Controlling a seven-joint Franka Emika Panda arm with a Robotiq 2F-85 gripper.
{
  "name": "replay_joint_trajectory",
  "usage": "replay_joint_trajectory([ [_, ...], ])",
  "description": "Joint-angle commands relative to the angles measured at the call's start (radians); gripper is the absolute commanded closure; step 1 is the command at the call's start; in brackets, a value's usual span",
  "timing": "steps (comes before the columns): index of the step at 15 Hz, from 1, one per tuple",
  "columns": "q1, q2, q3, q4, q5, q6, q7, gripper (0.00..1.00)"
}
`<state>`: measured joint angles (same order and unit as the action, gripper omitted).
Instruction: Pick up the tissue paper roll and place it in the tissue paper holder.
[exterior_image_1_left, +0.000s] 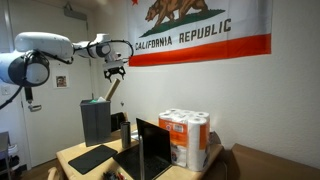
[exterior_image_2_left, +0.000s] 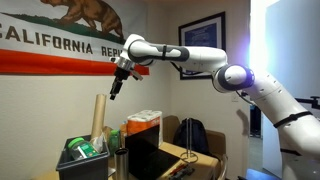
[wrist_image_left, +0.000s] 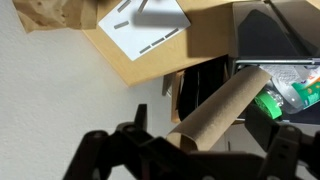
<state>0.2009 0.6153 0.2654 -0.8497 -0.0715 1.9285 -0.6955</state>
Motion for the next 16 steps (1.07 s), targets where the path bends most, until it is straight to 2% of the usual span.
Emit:
replay_joint_trajectory([
  [1,0.002,0.061,0.032,0.105,0.023,-0.019,-0.061,0.0],
  [9,0.001,0.116,0.098,0.181,0.048,-0.027,-0.118,0.0],
  [16,-0.001,0.16,0.13,0.196,0.043,-0.05,-0.118,0.0],
])
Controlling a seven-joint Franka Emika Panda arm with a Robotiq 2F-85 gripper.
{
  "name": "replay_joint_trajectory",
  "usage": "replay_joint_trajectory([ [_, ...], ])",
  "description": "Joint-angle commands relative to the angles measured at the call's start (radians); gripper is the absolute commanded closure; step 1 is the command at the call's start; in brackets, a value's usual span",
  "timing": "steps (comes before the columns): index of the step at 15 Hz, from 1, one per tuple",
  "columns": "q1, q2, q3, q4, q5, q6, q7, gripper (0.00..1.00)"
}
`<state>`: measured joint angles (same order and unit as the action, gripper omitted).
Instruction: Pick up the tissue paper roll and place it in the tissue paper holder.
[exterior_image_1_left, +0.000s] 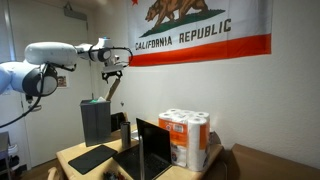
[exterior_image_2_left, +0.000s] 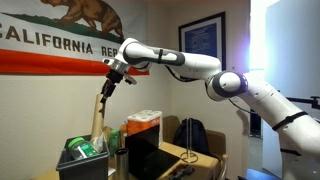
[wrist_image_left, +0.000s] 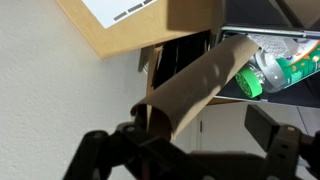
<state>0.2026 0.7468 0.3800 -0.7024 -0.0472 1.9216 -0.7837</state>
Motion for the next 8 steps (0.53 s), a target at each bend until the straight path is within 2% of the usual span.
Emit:
replay_joint_trajectory([
  [1,-0.002,0.031,0.015,0.052,0.015,-0.051,-0.024,0.23],
  [3,-0.003,0.033,0.015,0.058,0.014,-0.067,-0.022,0.34],
  [8,0.0,0.03,0.021,0.087,0.015,-0.112,-0.031,0.73],
])
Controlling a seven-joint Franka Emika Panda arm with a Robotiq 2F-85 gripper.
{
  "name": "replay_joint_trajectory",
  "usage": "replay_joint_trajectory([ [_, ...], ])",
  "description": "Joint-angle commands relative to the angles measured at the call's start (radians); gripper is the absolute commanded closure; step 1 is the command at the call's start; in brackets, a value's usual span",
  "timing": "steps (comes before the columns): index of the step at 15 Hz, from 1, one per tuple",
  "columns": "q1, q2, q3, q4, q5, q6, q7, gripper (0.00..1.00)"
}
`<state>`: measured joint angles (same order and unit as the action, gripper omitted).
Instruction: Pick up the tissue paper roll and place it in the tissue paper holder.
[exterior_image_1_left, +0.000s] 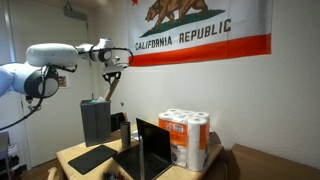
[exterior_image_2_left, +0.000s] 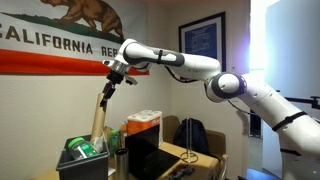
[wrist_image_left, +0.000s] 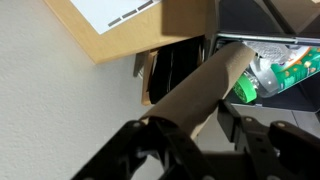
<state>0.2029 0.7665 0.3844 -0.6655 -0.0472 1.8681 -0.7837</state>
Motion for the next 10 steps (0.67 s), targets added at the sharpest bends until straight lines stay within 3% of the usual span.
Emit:
replay_joint_trajectory([
  [1,0.002,0.009,0.018,0.058,0.013,-0.074,-0.032,0.8],
  [4,0.008,0.003,0.034,0.082,0.007,-0.128,-0.035,0.99],
  [10,0.032,-0.024,0.037,0.14,-0.01,-0.23,-0.036,0.98],
])
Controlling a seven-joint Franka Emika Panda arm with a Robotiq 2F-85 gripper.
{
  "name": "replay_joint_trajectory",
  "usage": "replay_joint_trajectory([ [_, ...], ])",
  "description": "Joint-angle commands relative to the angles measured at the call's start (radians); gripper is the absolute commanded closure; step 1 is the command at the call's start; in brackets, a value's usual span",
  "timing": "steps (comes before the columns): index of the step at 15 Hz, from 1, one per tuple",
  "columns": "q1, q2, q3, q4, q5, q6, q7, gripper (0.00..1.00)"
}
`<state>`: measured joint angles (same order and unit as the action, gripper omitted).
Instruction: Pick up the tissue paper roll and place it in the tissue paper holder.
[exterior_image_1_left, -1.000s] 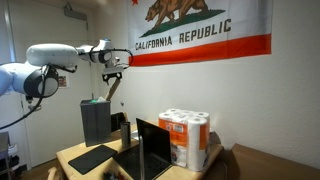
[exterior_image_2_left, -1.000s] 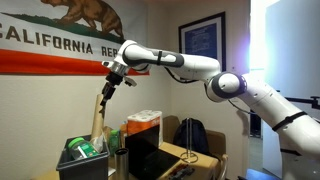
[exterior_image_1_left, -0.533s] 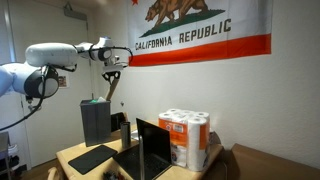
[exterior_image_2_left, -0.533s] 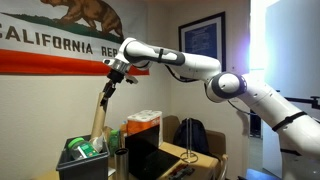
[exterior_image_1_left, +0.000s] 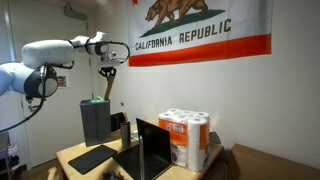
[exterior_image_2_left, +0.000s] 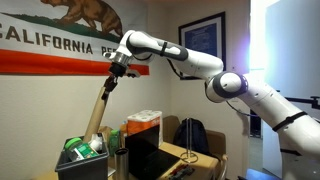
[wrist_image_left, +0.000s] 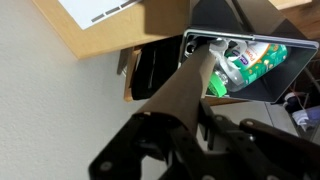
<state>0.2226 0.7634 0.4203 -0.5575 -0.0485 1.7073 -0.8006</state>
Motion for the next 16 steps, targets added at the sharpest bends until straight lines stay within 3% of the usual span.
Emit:
replay_joint_trajectory([
  [1,0.017,-0.029,-0.003,0.038,-0.017,-0.085,-0.014,0.98],
  [2,0.023,-0.037,-0.007,0.044,-0.028,-0.102,-0.011,0.98],
  [3,0.077,-0.011,-0.091,0.134,0.007,-0.155,-0.02,0.98],
  [7,0.13,-0.023,-0.175,0.22,-0.004,-0.228,-0.015,0.98],
  [8,0.11,-0.078,-0.144,0.138,-0.031,-0.191,-0.005,0.98],
  [9,0.137,-0.059,-0.198,0.2,-0.005,-0.216,-0.01,0.98],
  [13,0.136,-0.127,-0.261,0.165,-0.032,-0.201,0.016,0.98],
  [16,0.131,-0.154,-0.345,0.154,-0.103,-0.22,0.046,0.98],
])
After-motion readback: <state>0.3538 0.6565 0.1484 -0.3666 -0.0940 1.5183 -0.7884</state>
